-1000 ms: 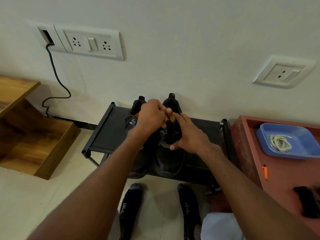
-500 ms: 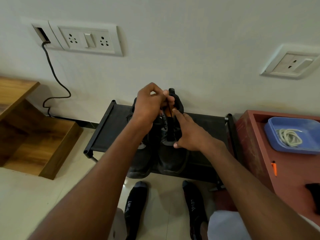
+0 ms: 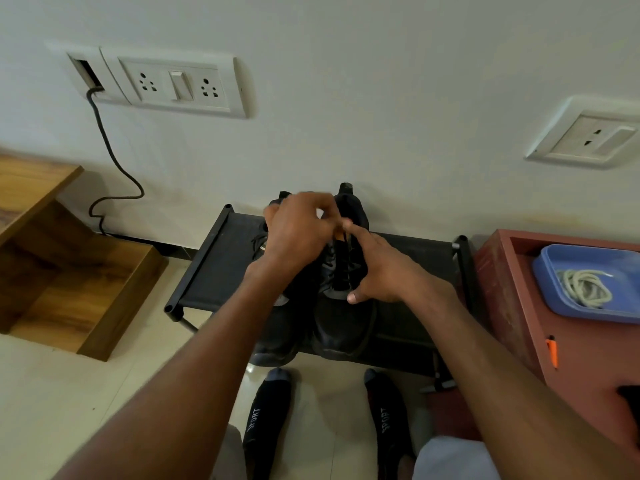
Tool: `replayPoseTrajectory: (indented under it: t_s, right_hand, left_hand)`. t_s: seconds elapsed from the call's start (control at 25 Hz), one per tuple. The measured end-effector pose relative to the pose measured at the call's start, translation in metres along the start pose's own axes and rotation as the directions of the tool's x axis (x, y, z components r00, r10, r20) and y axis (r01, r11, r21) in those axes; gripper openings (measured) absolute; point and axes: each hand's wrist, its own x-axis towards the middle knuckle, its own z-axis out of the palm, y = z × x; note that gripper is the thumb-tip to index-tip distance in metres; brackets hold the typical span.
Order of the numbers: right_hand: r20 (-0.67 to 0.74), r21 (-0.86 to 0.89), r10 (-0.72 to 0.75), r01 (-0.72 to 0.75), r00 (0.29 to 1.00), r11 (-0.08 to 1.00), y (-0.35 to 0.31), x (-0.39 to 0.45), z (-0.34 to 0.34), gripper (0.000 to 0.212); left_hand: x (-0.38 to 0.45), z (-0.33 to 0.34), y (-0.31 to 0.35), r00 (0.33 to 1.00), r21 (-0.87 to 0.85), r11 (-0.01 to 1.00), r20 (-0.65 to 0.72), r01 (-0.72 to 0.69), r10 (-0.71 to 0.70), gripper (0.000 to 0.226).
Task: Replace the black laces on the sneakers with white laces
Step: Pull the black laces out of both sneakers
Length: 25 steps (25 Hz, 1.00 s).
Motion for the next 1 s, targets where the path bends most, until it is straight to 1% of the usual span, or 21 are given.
replayPoseTrajectory:
  t_s: [0.04, 0.08, 0.12, 0.16, 0.2, 0.28, 0.36, 0.4, 0.48, 0.56, 0.6, 0.64, 0.68, 0.72, 0.76, 0.8, 0.84, 0.88, 0.92, 0.96, 1.0]
  right_hand:
    - [-0.002, 0.004, 0.002, -0.002, 1.0, 1.0, 0.0, -0.001, -0.001, 0.133]
    - [0.001, 0.003, 0.006, -0.006, 1.0, 1.0, 0.0, -0.001, -0.002, 0.132]
    - [0.008, 0.004, 0.012, -0.012, 1.0, 1.0, 0.0, -0.001, -0.003, 0.132]
    - [0.014, 0.005, 0.016, -0.016, 1.0, 1.0, 0.0, -0.002, -0.003, 0.132]
    - [0.015, 0.004, 0.02, -0.021, 1.0, 1.0, 0.0, -0.002, -0.003, 0.132]
    - [0.008, 0.0, 0.026, -0.026, 1.0, 1.0, 0.0, -0.003, -0.003, 0.133]
    - [0.006, -0.009, 0.018, -0.018, 1.0, 1.0, -0.002, -0.003, -0.004, 0.132]
    - [0.002, -0.013, 0.013, -0.013, 1.0, 1.0, -0.002, -0.003, -0.004, 0.132]
    - [-0.002, -0.014, 0.011, -0.011, 1.0, 1.0, -0.004, -0.003, -0.005, 0.131]
    - [0.0, -0.005, 0.018, -0.018, 1.0, 1.0, -0.006, -0.004, -0.005, 0.13]
    - [0.001, -0.003, 0.022, -0.022, 1.0, 1.0, -0.007, -0.005, -0.005, 0.13]
    - [0.001, -0.001, 0.023, -0.023, 1.0, 1.0, -0.007, -0.005, -0.006, 0.13]
    - [0.002, 0.003, 0.021, -0.021, 1.0, 1.0, -0.007, -0.006, -0.006, 0.129]
    - [0.003, 0.01, 0.018, -0.018, 1.0, 1.0, -0.007, -0.006, -0.006, 0.129]
    - [0.003, 0.018, 0.017, -0.017, 1.0, 1.0, -0.006, -0.006, -0.007, 0.129]
    - [0.007, 0.024, 0.018, -0.018, 1.0, 1.0, -0.006, -0.006, -0.007, 0.128]
    - [0.018, 0.03, 0.017, -0.018, 1.0, 0.999, -0.006, -0.006, -0.008, 0.127]
    - [0.03, 0.044, 0.013, -0.014, 0.999, 0.999, -0.006, -0.007, -0.008, 0.126]
    - [0.031, 0.064, 0.008, -0.01, 0.999, 0.998, -0.007, -0.007, -0.008, 0.123]
    - [0.012, 0.076, 0.009, -0.01, 1.0, 0.997, -0.007, -0.007, -0.008, 0.119]
    - [-0.02, 0.071, 0.02, -0.018, 1.0, 0.997, -0.007, -0.007, -0.007, 0.114]
  left_hand:
    - [0.0, -0.006, 0.007, 0.999, -0.302, 0.953, -0.052, -0.006, -0.01, 0.019]
    - [0.001, -0.012, 0.013, 0.995, -0.583, 0.812, -0.081, 0.0, -0.058, 0.02]
    - [0.002, -0.015, 0.016, 0.99, -0.733, 0.68, -0.084, 0.017, -0.116, 0.021]
    - [0.003, -0.017, 0.015, 0.984, -0.761, 0.648, -0.091, 0.029, -0.151, 0.021]
    - [0.006, -0.016, 0.012, 0.982, -0.682, 0.73, -0.109, 0.041, -0.157, 0.023]
    - [0.011, -0.007, -0.006, 0.996, -0.227, 0.974, -0.074, 0.028, -0.046, 0.021]
    - [0.008, 0.002, -0.017, 0.992, 0.162, 0.986, 0.122, -0.029, 0.009, 0.022]
    - [0.006, 0.007, -0.02, 0.981, 0.264, 0.961, 0.191, -0.081, 0.031, 0.022]
    - [0.004, 0.01, -0.018, 0.984, 0.367, 0.922, 0.167, -0.121, 0.062, 0.017]
    - [0.005, 0.008, -0.012, 0.995, 0.367, 0.926, 0.066, -0.09, 0.07, 0.017]
    - [0.006, 0.005, -0.008, 0.998, 0.289, 0.955, 0.01, -0.068, 0.067, 0.017]
    - [0.007, 0.002, -0.003, 0.997, 0.116, 0.992, -0.048, -0.046, 0.052, 0.016]
    - [0.007, -0.003, 0.002, 0.995, -0.148, 0.988, -0.094, -0.033, 0.019, 0.015]
    - [0.008, -0.008, 0.008, 0.992, -0.419, 0.908, -0.116, -0.014, -0.039, 0.017]
    - [0.008, -0.011, 0.012, 0.989, -0.611, 0.791, -0.11, 0.011, -0.099, 0.019]
    - [0.007, -0.012, 0.015, 0.987, -0.699, 0.714, -0.084, 0.041, -0.138, 0.021]
    - [0.007, -0.012, 0.015, 0.986, -0.681, 0.729, -0.064, 0.069, -0.153, 0.021]
    - [0.008, -0.01, 0.01, 0.989, -0.566, 0.821, -0.06, 0.077, -0.134, 0.019]
    - [0.008, -0.006, 0.003, 0.996, -0.374, 0.925, -0.042, 0.062, -0.084, 0.016]
    - [0.008, 0.0, -0.004, 0.999, -0.175, 0.984, 0.014, 0.038, -0.036, 0.012]
    - [0.006, 0.004, -0.01, 0.997, -0.036, 0.999, 0.08, 0.013, -0.01, 0.01]
